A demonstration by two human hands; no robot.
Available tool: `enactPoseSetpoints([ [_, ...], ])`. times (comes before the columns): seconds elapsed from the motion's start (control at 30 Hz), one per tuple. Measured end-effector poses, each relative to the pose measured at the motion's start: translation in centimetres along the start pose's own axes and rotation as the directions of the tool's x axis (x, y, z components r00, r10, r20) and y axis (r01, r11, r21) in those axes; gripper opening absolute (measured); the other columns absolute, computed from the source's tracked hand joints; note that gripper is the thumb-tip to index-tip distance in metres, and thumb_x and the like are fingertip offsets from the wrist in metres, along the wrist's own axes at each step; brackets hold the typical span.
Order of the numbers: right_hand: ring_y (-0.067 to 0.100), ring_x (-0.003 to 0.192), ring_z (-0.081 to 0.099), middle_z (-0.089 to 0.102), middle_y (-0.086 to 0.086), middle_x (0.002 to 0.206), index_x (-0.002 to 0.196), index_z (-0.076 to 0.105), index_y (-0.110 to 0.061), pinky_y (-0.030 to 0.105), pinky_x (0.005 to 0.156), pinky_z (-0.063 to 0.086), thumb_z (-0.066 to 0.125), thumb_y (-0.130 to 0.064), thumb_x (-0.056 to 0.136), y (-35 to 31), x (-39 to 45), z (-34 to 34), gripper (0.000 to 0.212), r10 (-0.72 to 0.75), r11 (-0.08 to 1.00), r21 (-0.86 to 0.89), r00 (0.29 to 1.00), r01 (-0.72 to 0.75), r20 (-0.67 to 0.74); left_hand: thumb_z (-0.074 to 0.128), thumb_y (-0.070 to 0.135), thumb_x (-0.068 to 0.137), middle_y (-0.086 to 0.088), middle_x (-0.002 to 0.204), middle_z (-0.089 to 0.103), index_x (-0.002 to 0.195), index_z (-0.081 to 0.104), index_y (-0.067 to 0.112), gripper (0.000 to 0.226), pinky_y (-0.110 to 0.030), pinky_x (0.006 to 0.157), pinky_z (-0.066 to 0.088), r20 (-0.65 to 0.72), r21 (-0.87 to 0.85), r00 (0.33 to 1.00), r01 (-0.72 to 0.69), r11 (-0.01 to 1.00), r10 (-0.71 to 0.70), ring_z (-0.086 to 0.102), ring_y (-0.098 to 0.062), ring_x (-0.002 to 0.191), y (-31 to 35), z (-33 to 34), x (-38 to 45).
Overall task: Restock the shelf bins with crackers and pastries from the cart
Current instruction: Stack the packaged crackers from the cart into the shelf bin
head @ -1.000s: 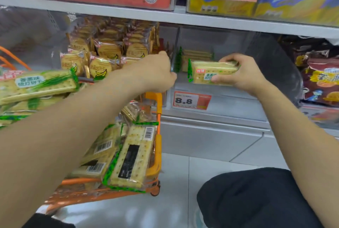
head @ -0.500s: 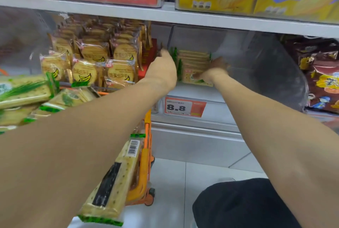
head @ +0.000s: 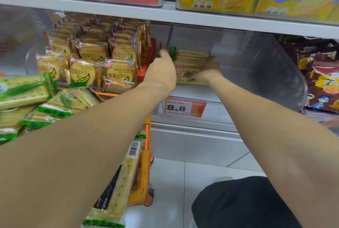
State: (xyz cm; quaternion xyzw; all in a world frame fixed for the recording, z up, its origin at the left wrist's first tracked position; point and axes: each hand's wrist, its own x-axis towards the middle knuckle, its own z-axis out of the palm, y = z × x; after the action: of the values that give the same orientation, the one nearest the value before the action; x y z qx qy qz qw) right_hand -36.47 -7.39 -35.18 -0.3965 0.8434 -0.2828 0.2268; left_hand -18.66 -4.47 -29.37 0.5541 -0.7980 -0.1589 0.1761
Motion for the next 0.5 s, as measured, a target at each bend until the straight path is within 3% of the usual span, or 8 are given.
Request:
enactPoseSetpoints([
  [0.07, 0.03, 0.143, 0.038, 0.031, 0.014, 0.157, 0.155, 0.009, -0.009, 0.037, 0.113, 0.041, 0.092, -0.043, 0.066, -0.1, -0.7, -0.8, 0.127, -0.007, 1.0, -0.002, 0.999, 0.007, -0.054, 0.045, -0.01, 0.088, -0.027, 0.119, 0.06, 0.139, 0.03, 0.0, 0.054, -0.043, 0.086, 0.05, -0.002, -0.003, 1.0, 0.004, 1.0, -0.004, 0.061, -0.042, 0.108, 0.0, -0.2, -0.2],
  [0.2, 0.033, 0.132, 0.048, 0.037, 0.017, 0.148, 0.149, 0.022, -0.008, 0.034, 0.095, 0.049, 0.081, -0.021, 0.079, -0.2, -2.6, -2.9, 0.092, -0.051, 0.997, -0.063, 0.992, 0.044, -0.117, 0.044, -0.009, 0.09, -0.027, 0.125, 0.056, 0.143, 0.025, 0.0, 0.057, -0.043, 0.088, 0.048, 0.076, 0.0, 0.997, 0.033, 0.999, -0.033, 0.058, -0.042, 0.113, 0.2, -0.6, 0.0],
  [0.3, 0.031, 0.108, 0.062, 0.06, 0.016, 0.126, 0.126, 0.056, -0.004, 0.031, 0.079, 0.053, 0.071, -0.016, 0.082, -0.6, -4.7, -4.4, 0.049, -0.192, 0.978, -0.116, 0.963, 0.173, -0.189, 0.044, 0.002, 0.097, -0.027, 0.134, 0.051, 0.146, 0.016, -0.005, 0.057, -0.036, 0.079, 0.043, 0.22, 0.041, 0.975, -0.032, 0.999, 0.023, 0.056, -0.039, 0.117, -0.2, -2.1, 0.2],
  [0.37, 0.022, 0.094, 0.067, 0.072, 0.007, 0.103, 0.104, 0.072, -0.007, 0.031, 0.08, 0.055, 0.068, -0.016, 0.083, -1.1, -6.7, -4.9, 0.023, -0.286, 0.956, -0.003, 0.929, 0.293, -0.234, 0.044, 0.014, 0.101, -0.023, 0.13, 0.054, 0.147, 0.017, -0.005, 0.057, -0.034, 0.077, 0.042, 0.271, 0.039, 0.956, -0.124, 0.992, 0.109, 0.058, -0.034, 0.109, -0.6, -3.9, 0.0],
  [0.43, 0.011, 0.078, 0.066, 0.07, -0.005, 0.084, 0.087, 0.072, -0.017, 0.028, 0.073, 0.054, 0.068, -0.016, 0.084, -1.8, -8.9, -4.8, 0.006, -0.311, 0.912, 0.187, 0.913, 0.365, -0.263, 0.047, 0.021, 0.101, -0.019, 0.122, 0.059, 0.145, 0.031, 0.001, 0.05, -0.033, 0.075, 0.045, 0.254, -0.003, 0.949, -0.193, 0.981, 0.188, 0.061, -0.031, 0.102, -1.0, -5.8, -0.5],
  [0.5, 0.01, 0.07, 0.065, 0.068, -0.008, 0.075, 0.079, 0.069, -0.025, 0.029, 0.068, 0.055, 0.07, -0.016, 0.083, -2.7, -10.9, -4.3, 0.01, -0.334, 0.862, 0.298, 0.902, 0.41, -0.274, 0.049, 0.023, 0.1, -0.013, 0.112, 0.065, 0.129, 0.052, 0.007, 0.033, -0.034, 0.074, 0.054, 0.222, -0.038, 0.939, -0.261, 0.964, 0.263, 0.068, -0.027, 0.09, -1.3, -7.9, -1.6],
])
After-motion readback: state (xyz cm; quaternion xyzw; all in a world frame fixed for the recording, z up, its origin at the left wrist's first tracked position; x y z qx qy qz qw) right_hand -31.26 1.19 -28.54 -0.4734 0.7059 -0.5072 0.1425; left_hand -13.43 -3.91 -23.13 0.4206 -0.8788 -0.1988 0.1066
